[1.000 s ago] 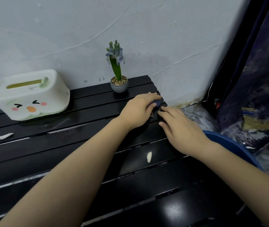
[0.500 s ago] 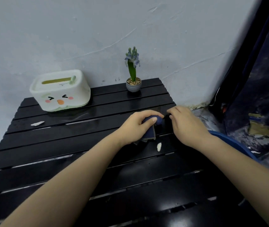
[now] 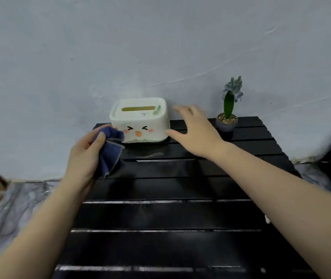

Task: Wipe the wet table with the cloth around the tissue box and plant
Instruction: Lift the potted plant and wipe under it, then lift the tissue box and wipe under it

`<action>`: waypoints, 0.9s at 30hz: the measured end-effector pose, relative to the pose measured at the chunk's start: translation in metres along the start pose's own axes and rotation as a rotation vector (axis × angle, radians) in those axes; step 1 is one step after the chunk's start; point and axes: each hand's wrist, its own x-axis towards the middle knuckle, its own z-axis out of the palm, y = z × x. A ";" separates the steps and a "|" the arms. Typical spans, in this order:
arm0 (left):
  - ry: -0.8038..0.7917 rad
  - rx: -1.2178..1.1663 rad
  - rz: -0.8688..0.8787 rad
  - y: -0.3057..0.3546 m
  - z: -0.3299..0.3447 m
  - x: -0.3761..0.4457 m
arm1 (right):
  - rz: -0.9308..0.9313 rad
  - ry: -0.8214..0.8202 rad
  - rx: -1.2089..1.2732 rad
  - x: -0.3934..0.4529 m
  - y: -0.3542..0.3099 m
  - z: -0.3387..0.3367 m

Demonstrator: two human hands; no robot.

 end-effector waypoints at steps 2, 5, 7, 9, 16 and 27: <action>0.117 0.215 0.112 0.002 -0.033 0.016 | 0.031 -0.036 0.211 0.022 -0.010 0.015; 0.174 0.483 0.129 -0.017 -0.069 0.038 | 0.074 -0.069 0.415 0.048 -0.015 0.034; 0.131 0.686 0.095 -0.037 -0.078 0.045 | 0.070 -0.070 0.397 0.059 -0.014 0.045; 0.054 0.866 0.089 -0.057 -0.077 0.046 | 0.074 -0.051 0.375 0.065 -0.010 0.055; 0.007 1.159 0.216 -0.072 -0.045 0.043 | 0.011 0.115 0.550 0.062 -0.003 0.077; -0.295 0.559 0.269 -0.049 0.057 -0.007 | -0.092 0.322 0.574 0.059 -0.027 0.016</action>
